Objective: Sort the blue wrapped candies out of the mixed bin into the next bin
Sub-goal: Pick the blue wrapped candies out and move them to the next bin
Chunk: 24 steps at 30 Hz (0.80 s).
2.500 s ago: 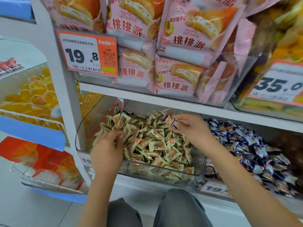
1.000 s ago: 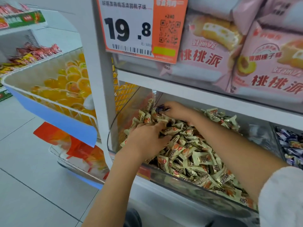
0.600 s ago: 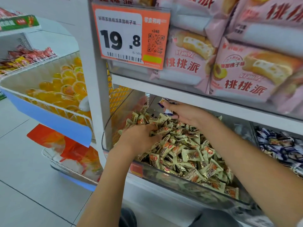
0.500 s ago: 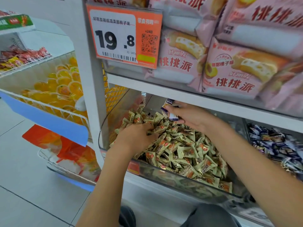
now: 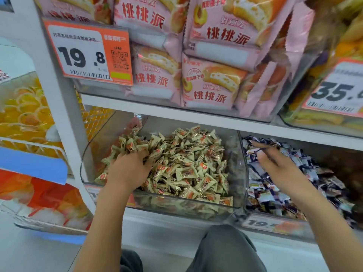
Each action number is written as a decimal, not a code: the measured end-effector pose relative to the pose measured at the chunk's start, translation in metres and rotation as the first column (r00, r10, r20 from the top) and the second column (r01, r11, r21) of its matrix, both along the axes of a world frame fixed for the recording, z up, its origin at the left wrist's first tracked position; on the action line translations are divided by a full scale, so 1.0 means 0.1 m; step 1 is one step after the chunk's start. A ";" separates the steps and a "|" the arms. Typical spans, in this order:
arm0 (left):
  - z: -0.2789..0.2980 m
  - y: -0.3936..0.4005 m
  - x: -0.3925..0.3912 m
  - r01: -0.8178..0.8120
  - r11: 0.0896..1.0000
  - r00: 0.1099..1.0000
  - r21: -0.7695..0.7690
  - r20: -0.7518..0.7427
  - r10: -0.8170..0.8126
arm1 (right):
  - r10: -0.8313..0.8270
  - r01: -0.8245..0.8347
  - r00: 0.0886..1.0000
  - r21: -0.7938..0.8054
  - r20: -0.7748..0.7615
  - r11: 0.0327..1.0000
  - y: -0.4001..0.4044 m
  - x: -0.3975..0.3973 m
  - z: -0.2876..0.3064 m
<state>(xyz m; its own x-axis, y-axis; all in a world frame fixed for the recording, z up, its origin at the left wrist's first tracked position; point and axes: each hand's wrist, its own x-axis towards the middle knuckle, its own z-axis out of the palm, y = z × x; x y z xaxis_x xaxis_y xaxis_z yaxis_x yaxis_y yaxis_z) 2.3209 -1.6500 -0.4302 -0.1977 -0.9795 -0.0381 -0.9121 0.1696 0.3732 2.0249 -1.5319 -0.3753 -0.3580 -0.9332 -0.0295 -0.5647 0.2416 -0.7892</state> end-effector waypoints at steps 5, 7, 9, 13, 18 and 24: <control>0.01 0.01 0.00 0.004 1.000 1.000 0.013 -0.003 -0.004 | -0.003 -0.019 0.993 -0.177 -0.121 0.984 0.05 0.08 -0.02; 0.02 0.00 0.01 0.003 1.000 1.000 0.022 0.001 -0.003 | 0.024 -0.082 0.973 -0.244 -0.232 0.966 -0.03 0.28 -0.06; 0.01 0.00 0.01 0.007 1.000 1.000 0.020 0.005 -0.007 | 0.115 -0.212 0.940 -0.286 -0.322 0.934 -0.20 0.57 -0.07; -0.01 0.01 0.01 0.011 1.000 1.000 0.002 0.015 -0.011 | 0.427 -0.487 0.781 -0.017 -0.455 0.873 -0.94 1.17 -0.13; -0.02 0.02 0.01 0.028 0.998 1.000 -0.052 -0.003 -0.028 | 0.648 -0.670 0.550 0.185 -0.526 0.719 -2.18 1.63 -0.39; -0.01 -0.02 0.07 0.051 0.999 0.997 -0.013 -0.057 -0.052 | 0.747 -0.689 0.349 0.386 -0.566 0.614 -2.74 1.81 -0.62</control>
<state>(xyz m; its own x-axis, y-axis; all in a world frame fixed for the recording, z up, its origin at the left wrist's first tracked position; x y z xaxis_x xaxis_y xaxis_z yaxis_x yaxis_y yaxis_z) 2.3279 -1.6519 -0.4309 -0.2497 -0.9682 -0.0137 -0.8791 0.2208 0.4224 2.2060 -1.8063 -0.4368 0.4990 -0.8479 -0.1792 -0.8650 -0.4747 -0.1626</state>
